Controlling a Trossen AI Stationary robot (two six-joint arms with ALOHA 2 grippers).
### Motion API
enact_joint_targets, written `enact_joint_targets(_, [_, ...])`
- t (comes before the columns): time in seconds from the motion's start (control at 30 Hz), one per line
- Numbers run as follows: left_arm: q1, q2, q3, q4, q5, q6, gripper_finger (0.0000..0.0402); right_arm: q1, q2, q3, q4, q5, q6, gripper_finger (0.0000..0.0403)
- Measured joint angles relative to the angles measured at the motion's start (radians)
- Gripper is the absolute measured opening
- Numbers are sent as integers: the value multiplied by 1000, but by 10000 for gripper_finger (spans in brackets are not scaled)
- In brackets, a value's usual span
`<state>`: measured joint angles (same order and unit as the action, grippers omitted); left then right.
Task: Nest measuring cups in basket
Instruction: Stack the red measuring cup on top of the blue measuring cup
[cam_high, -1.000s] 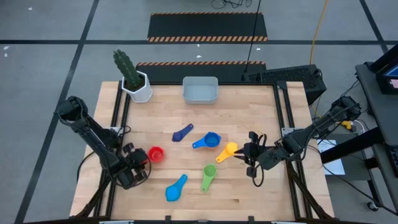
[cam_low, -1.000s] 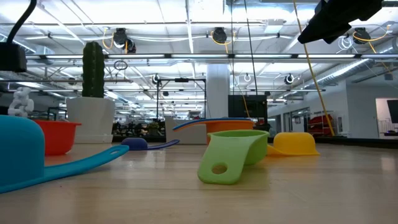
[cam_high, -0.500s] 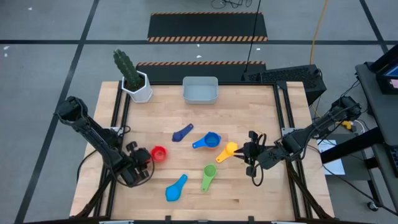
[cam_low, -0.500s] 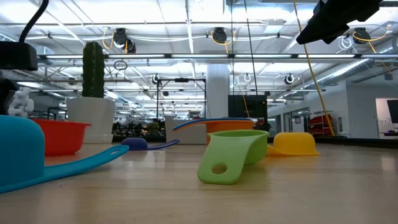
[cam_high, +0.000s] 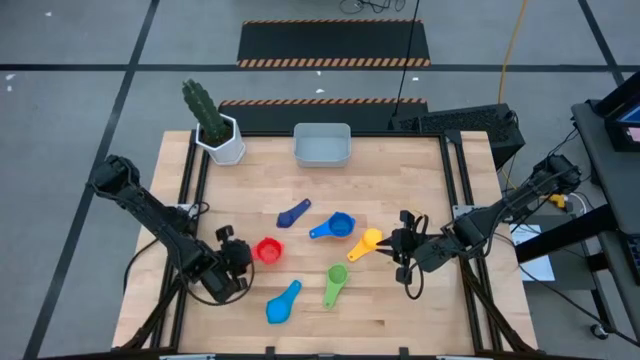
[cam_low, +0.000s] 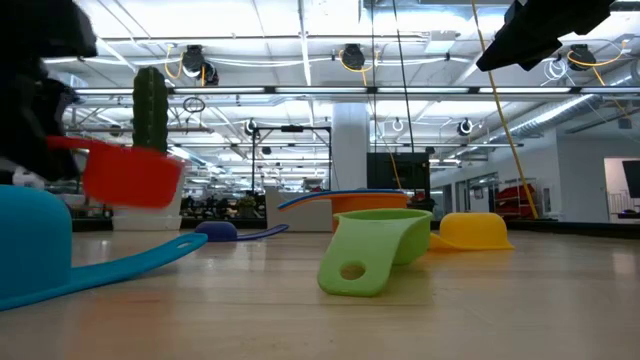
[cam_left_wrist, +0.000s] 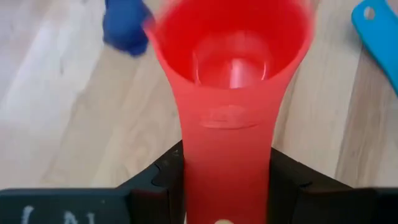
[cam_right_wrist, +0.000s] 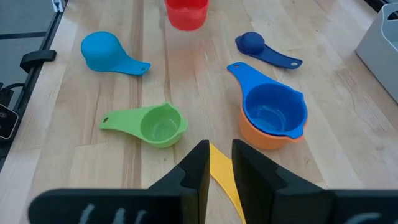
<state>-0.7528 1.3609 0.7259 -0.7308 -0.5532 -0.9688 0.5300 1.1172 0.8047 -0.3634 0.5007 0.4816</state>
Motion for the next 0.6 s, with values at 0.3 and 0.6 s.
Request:
enact_joint_targets(0.3, [114, 0, 46, 7, 10, 143, 79, 0, 0, 0, 0, 0, 0, 61])
enact_joint_targets(0.6, [135, 0, 46, 61, 57, 213, 12, 0, 0, 0, 0, -3, 0, 61])
